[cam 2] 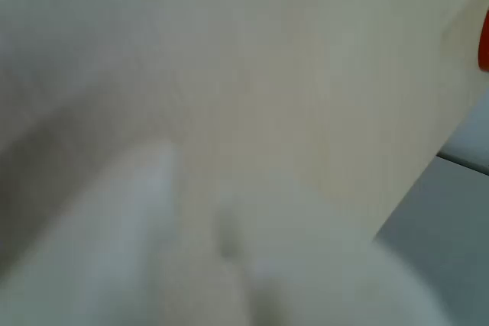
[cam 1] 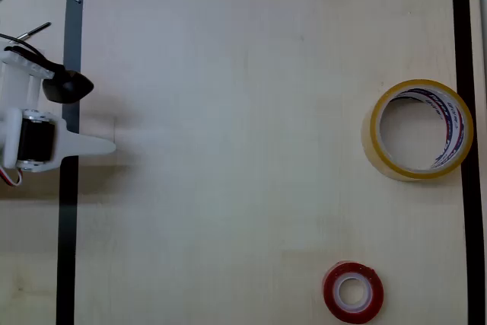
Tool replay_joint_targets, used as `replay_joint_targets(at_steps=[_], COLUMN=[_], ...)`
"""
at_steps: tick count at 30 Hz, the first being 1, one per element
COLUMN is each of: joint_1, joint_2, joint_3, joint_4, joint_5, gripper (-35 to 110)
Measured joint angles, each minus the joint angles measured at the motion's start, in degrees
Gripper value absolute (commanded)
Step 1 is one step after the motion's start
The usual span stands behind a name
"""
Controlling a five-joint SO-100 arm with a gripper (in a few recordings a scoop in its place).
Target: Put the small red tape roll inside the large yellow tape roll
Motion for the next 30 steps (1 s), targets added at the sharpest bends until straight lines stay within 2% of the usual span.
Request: replay_joint_targets(at_steps=[14, 20, 25, 30], joint_1=[-0.8, -1.0, 0.6, 1.3], joint_2=[0.0, -1.7, -24.0, -44.7], joint_3=[-0.3, -8.2, -25.2, -39.3], joint_4=[2.1, 3.1, 1.9, -4.7], joint_5=[0.0, -0.3, -1.1, -1.1], gripper=[0, 0, 0, 0])
